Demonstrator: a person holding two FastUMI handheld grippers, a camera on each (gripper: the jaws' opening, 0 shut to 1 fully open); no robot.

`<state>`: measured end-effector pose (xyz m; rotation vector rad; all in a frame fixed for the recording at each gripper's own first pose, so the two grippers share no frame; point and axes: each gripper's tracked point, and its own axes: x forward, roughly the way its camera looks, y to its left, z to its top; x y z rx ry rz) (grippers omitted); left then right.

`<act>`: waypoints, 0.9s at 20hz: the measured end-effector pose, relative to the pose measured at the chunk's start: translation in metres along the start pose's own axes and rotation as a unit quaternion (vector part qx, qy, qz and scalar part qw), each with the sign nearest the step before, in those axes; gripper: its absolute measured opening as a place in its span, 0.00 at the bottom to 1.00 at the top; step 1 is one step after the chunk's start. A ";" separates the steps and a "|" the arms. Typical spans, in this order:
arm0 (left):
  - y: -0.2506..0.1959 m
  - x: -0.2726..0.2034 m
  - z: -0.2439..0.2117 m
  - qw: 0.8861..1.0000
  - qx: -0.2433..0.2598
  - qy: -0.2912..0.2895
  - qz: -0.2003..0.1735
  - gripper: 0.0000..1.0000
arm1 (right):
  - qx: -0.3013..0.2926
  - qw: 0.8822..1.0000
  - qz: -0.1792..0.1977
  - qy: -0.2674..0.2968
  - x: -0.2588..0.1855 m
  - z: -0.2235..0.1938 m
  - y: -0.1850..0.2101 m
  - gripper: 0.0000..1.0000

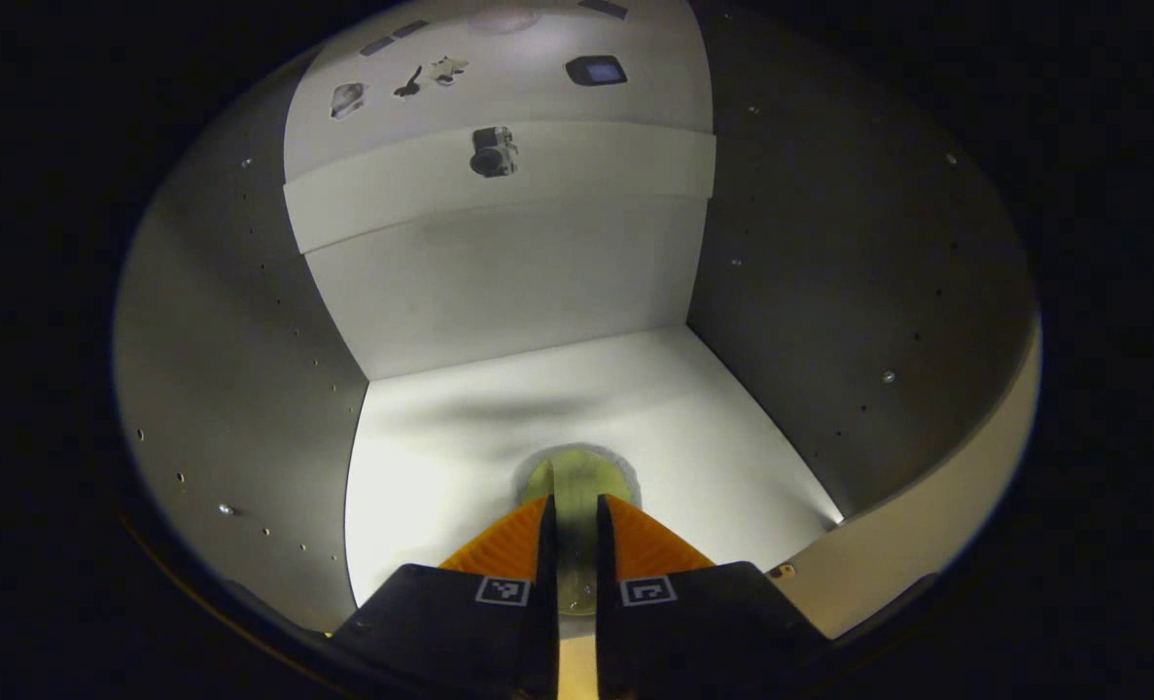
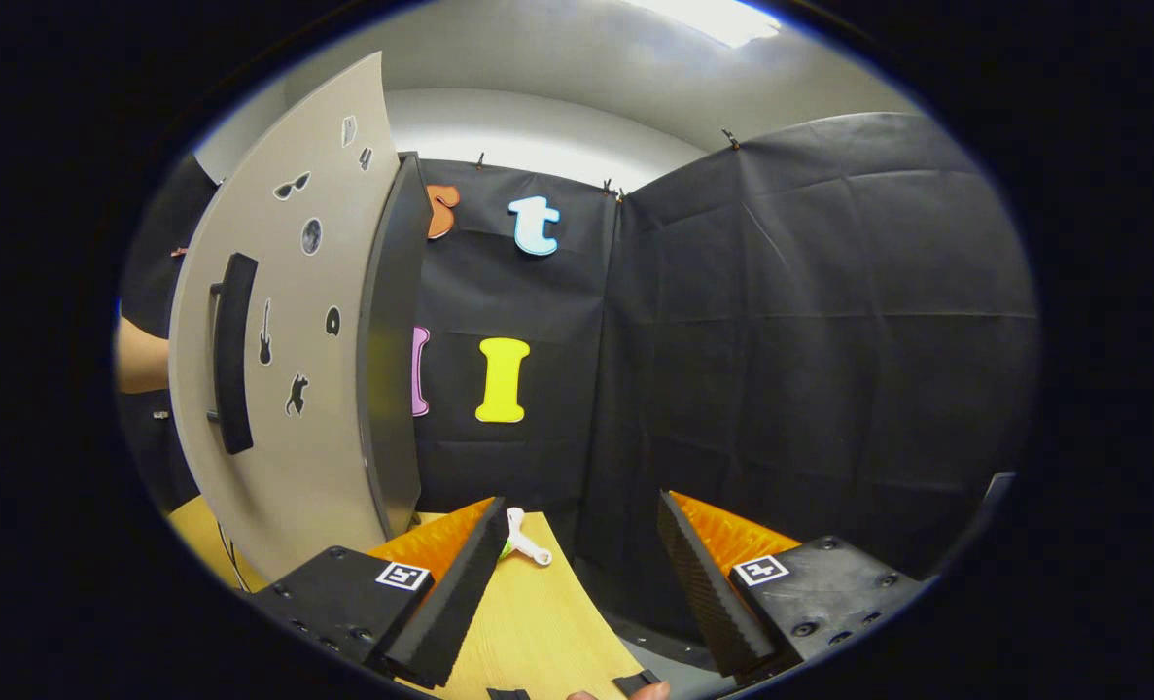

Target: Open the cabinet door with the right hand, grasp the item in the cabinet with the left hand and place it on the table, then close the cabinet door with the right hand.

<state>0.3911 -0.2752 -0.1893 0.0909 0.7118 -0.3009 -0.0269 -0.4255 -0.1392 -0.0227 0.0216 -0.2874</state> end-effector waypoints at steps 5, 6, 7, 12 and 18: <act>-0.003 -0.039 -0.005 1.000 0.018 -0.021 -0.014 0.18 | 0.004 1.000 -0.005 -0.007 -0.005 0.005 0.007 0.97; -0.004 -0.048 -0.011 0.999 0.016 -0.023 -0.020 0.18 | 0.003 1.000 -0.003 -0.012 -0.004 0.008 0.012 0.97; -0.004 -0.057 -0.018 0.999 0.013 -0.027 -0.025 0.18 | -0.001 1.000 -0.005 -0.017 -0.004 0.011 0.014 0.97; -0.007 -0.109 -0.063 0.998 0.029 -0.049 -0.037 0.18 | 0.028 0.999 0.021 -0.014 -0.005 0.020 0.045 0.97; -0.024 -0.142 -0.151 0.997 0.035 -0.058 -0.031 0.19 | 0.037 0.999 0.027 -0.021 0.000 0.036 0.068 0.97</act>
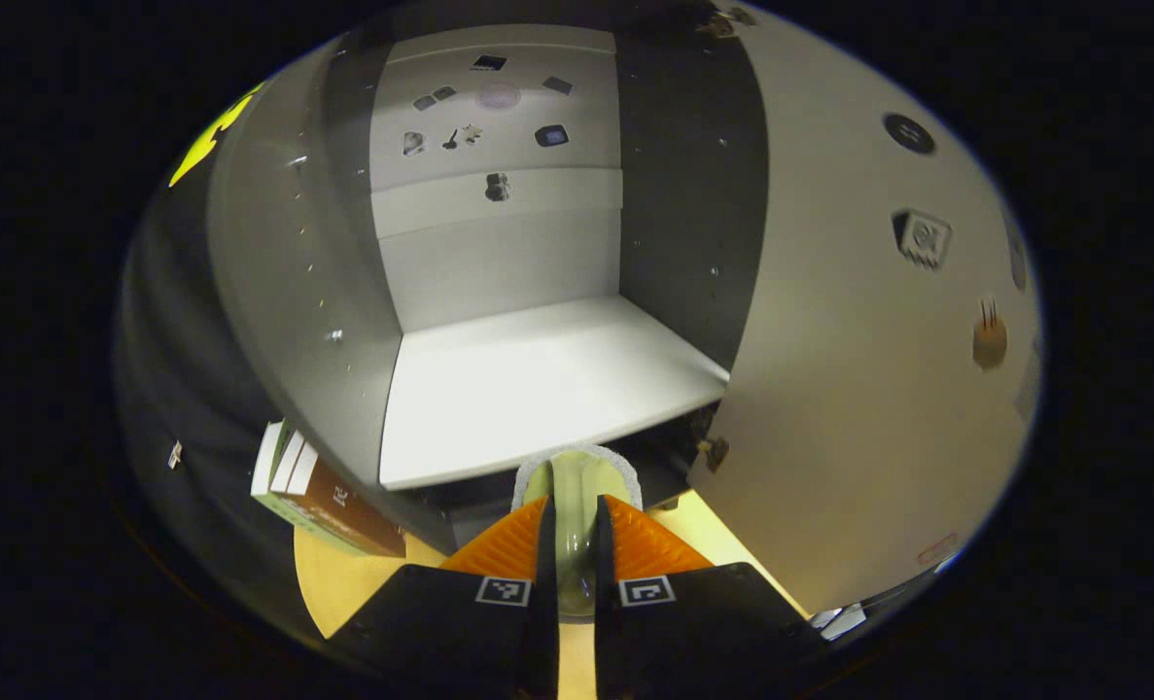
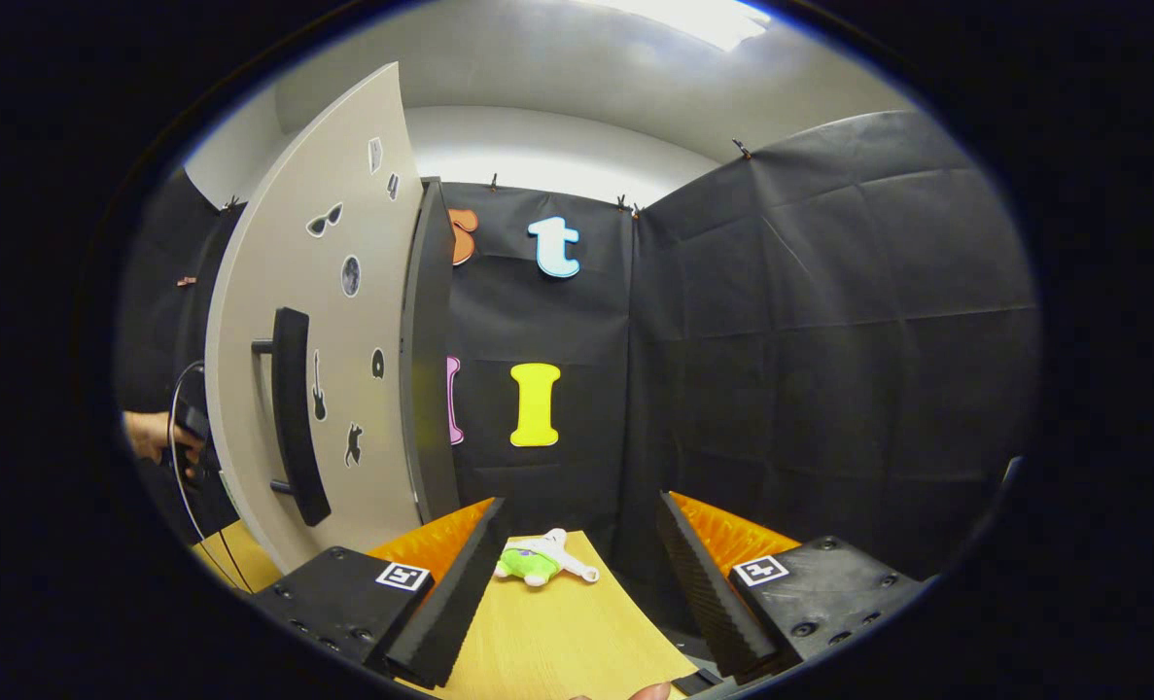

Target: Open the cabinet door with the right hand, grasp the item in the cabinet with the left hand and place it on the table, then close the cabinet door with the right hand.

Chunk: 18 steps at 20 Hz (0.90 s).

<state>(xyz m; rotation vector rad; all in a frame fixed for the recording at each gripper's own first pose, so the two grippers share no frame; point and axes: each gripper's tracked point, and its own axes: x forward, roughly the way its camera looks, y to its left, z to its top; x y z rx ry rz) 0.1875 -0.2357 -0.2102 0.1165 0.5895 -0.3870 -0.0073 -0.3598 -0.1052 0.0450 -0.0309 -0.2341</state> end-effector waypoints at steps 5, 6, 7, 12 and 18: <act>-0.030 -0.008 -0.082 1.000 -0.016 0.005 0.008 0.19 | 0.013 1.000 0.008 -0.019 0.005 0.018 0.018 0.96; -0.032 -0.006 -0.099 1.000 -0.020 0.009 0.015 0.19 | 0.009 1.000 0.008 -0.022 0.005 0.020 0.021 0.96; -0.035 -0.003 -0.114 0.999 -0.025 0.012 0.020 0.18 | 0.005 1.000 0.010 -0.025 0.006 0.021 0.025 0.96; -0.041 0.020 -0.182 0.998 -0.042 0.012 0.038 0.19 | -0.004 0.999 0.026 -0.027 0.009 0.024 0.043 0.97; -0.041 0.057 -0.252 0.997 -0.042 0.043 0.050 0.19 | -0.011 0.999 0.026 -0.025 0.014 0.023 0.047 0.97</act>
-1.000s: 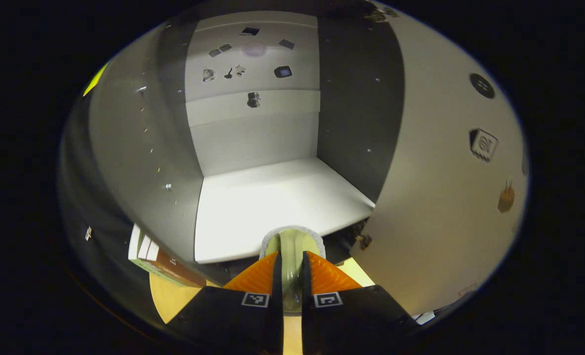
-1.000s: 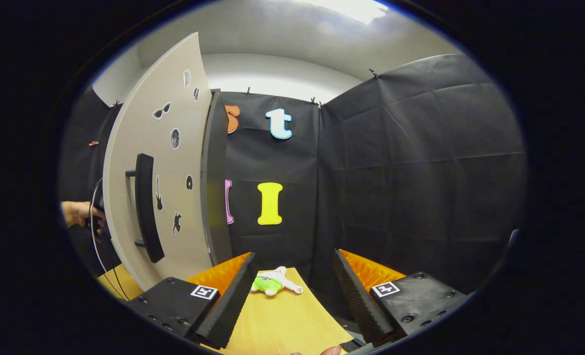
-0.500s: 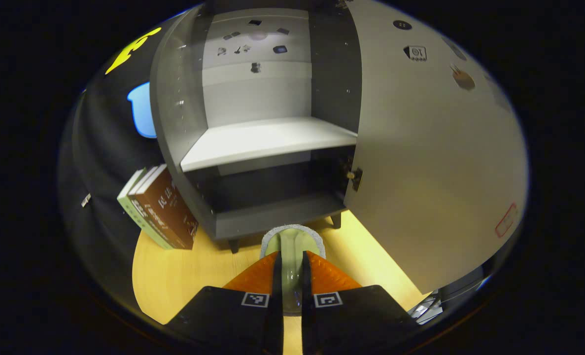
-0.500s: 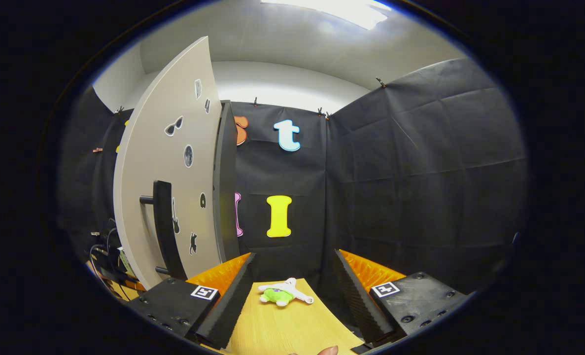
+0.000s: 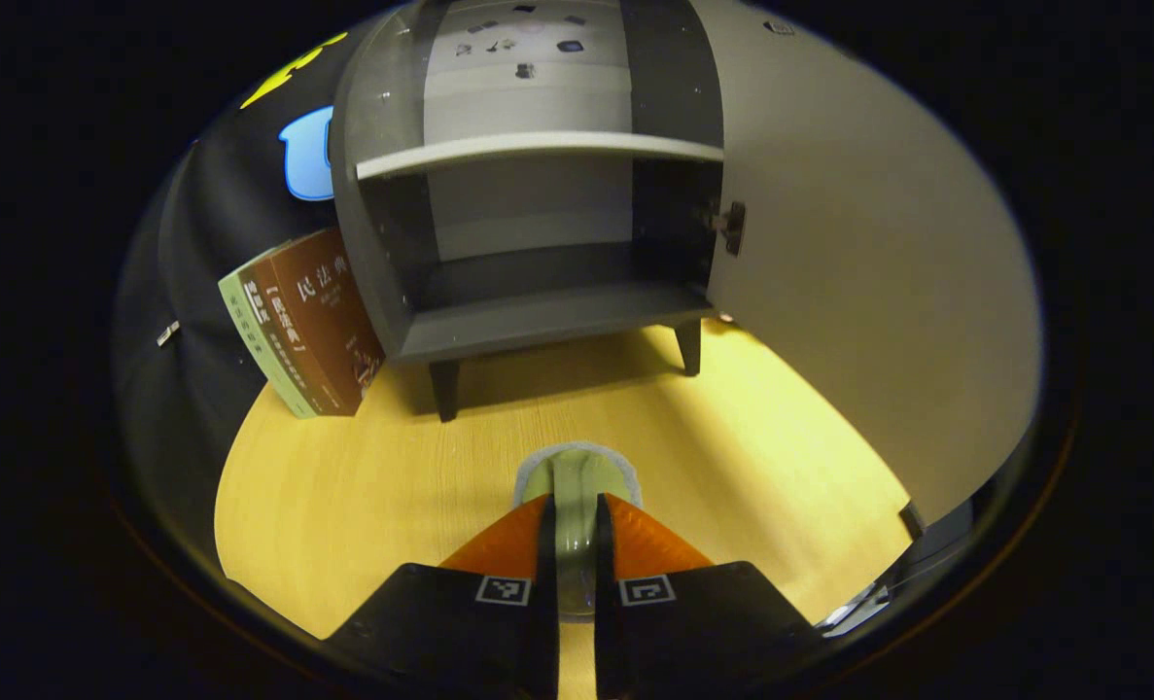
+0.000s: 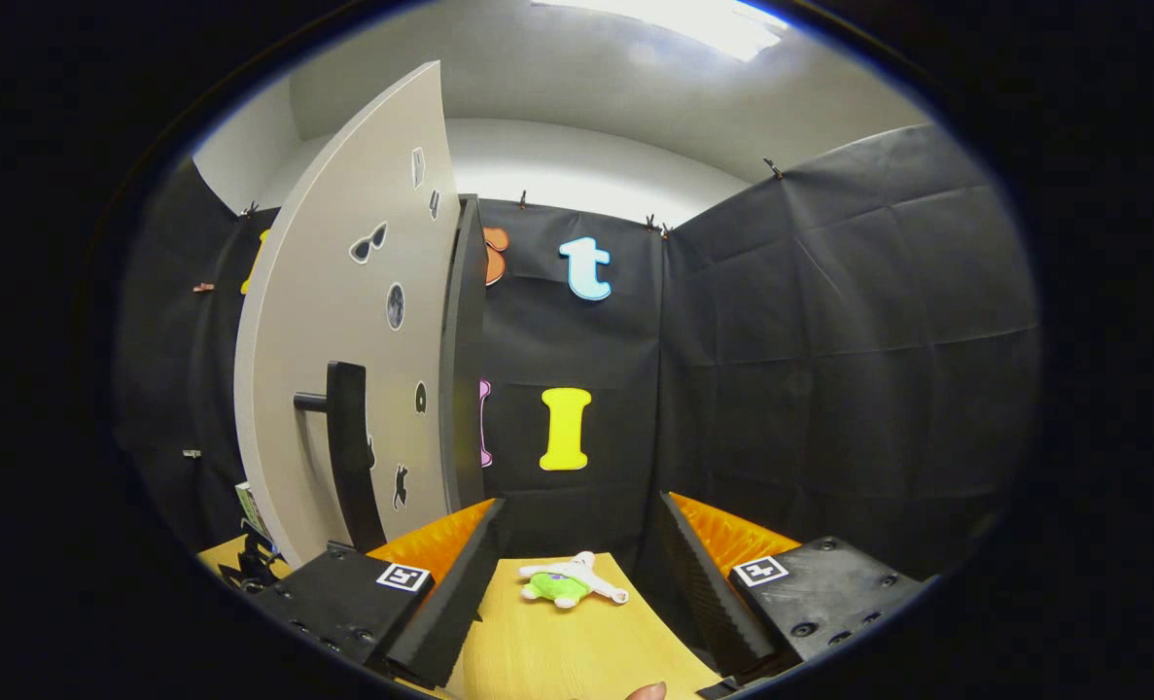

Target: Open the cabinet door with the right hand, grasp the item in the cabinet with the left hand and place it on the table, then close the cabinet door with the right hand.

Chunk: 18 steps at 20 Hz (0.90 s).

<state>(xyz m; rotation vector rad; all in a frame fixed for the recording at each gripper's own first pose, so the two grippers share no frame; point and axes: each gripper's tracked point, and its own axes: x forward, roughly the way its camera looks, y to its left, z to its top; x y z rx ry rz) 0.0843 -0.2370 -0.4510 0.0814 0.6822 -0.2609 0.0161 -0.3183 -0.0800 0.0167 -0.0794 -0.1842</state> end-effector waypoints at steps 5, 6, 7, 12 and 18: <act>0.000 0.027 -0.030 1.000 -0.016 0.011 0.005 0.19 | -0.005 1.000 0.000 0.005 0.000 -0.003 0.000 0.97; 0.001 0.029 -0.033 1.000 -0.014 0.011 0.010 0.19 | -0.006 1.000 0.001 0.006 0.001 -0.003 0.000 0.97; 0.002 0.032 -0.038 1.000 -0.009 0.012 0.014 0.19 | -0.007 1.000 0.001 0.007 0.001 -0.004 0.000 0.97; -0.002 0.041 -0.057 1.000 0.004 0.018 0.014 0.20 | -0.001 1.000 -0.003 0.005 0.003 -0.001 -0.002 0.97; -0.004 0.044 -0.061 1.000 0.004 0.016 0.014 0.27 | -0.007 1.000 -0.002 0.009 0.001 -0.004 -0.004 0.97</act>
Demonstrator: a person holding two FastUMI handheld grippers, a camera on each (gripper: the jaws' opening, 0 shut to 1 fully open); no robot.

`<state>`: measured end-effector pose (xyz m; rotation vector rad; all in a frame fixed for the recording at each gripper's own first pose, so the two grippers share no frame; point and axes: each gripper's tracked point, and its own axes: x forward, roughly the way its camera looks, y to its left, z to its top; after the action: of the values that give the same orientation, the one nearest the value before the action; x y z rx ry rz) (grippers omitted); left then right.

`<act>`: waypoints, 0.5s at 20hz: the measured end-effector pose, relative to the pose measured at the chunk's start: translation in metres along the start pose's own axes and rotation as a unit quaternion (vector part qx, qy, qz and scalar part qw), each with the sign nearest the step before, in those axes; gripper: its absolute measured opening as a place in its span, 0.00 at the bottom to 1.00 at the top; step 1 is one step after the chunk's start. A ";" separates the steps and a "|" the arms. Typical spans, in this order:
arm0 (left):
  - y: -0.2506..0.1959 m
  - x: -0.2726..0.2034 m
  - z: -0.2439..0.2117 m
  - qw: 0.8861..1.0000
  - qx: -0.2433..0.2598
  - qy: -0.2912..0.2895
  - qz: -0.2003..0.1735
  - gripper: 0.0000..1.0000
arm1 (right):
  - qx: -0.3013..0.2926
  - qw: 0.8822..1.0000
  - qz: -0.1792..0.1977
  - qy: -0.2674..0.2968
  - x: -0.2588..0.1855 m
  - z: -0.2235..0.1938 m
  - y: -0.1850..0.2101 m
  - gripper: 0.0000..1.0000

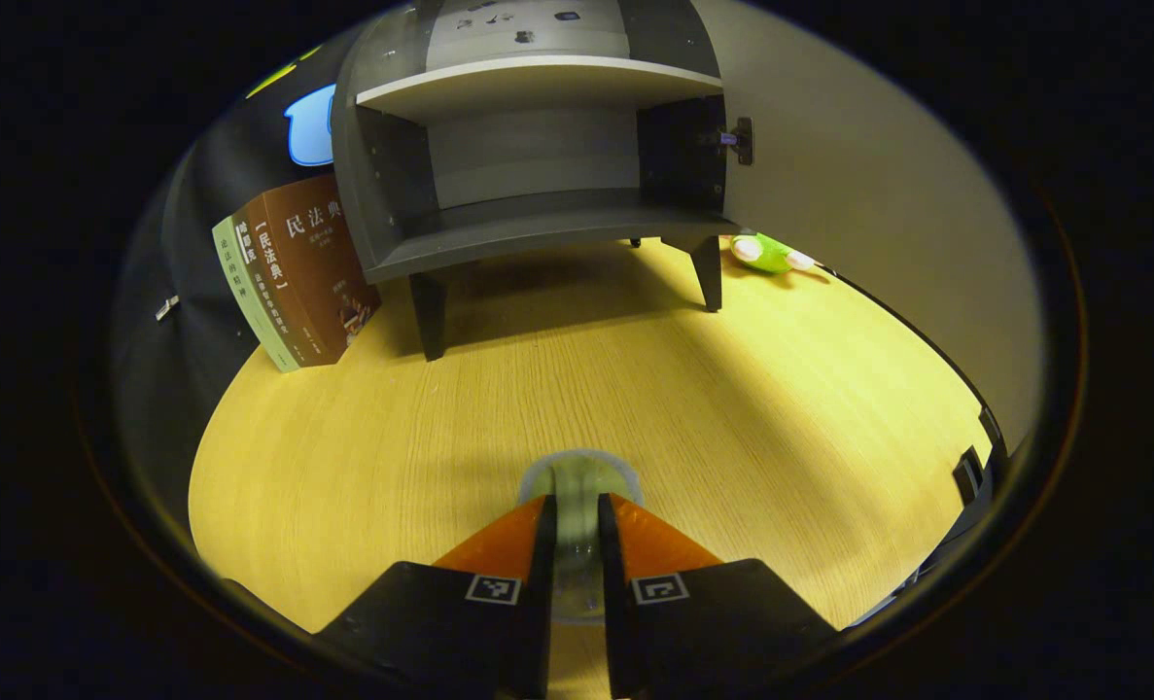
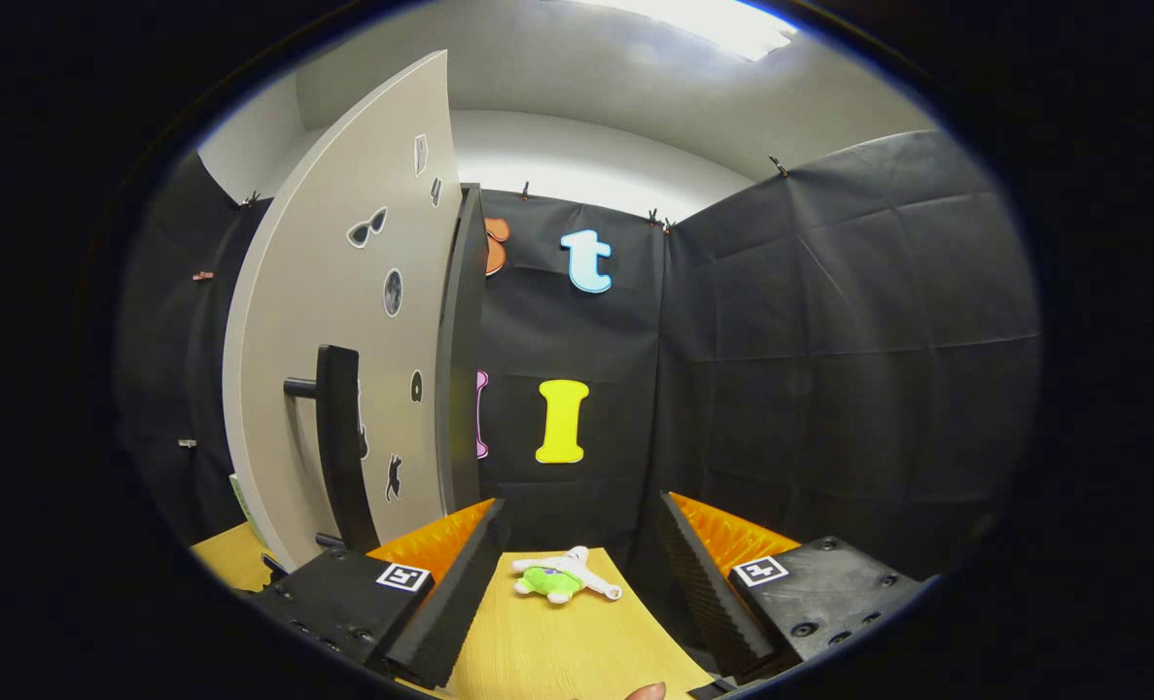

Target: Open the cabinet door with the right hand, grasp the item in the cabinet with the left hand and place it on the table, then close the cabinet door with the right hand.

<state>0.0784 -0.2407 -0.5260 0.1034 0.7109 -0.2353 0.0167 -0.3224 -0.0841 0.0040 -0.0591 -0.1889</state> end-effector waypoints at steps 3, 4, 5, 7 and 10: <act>-0.008 -0.006 0.000 1.000 0.003 -0.001 -0.016 0.68 | 0.003 1.000 -0.002 -0.001 -0.001 0.001 -0.001 0.97; -0.008 -0.009 0.000 1.000 0.006 -0.002 -0.015 0.87 | 0.005 1.000 -0.001 -0.002 -0.001 0.002 -0.001 0.97; -0.006 -0.012 0.003 1.000 0.011 -0.005 -0.010 0.95 | 0.003 1.000 -0.001 -0.003 -0.001 0.002 -0.001 0.97; -0.005 -0.017 0.009 1.000 0.015 -0.012 -0.007 0.96 | -0.002 1.000 0.003 -0.002 -0.001 0.001 0.001 0.97; -0.003 -0.036 0.027 0.999 0.022 -0.027 -0.006 0.97 | 0.008 1.000 0.010 0.006 -0.002 0.000 0.007 0.97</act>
<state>0.0678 -0.2422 -0.4820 0.1350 0.6533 -0.2648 0.0161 -0.3150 -0.0841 0.0201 -0.0487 -0.1679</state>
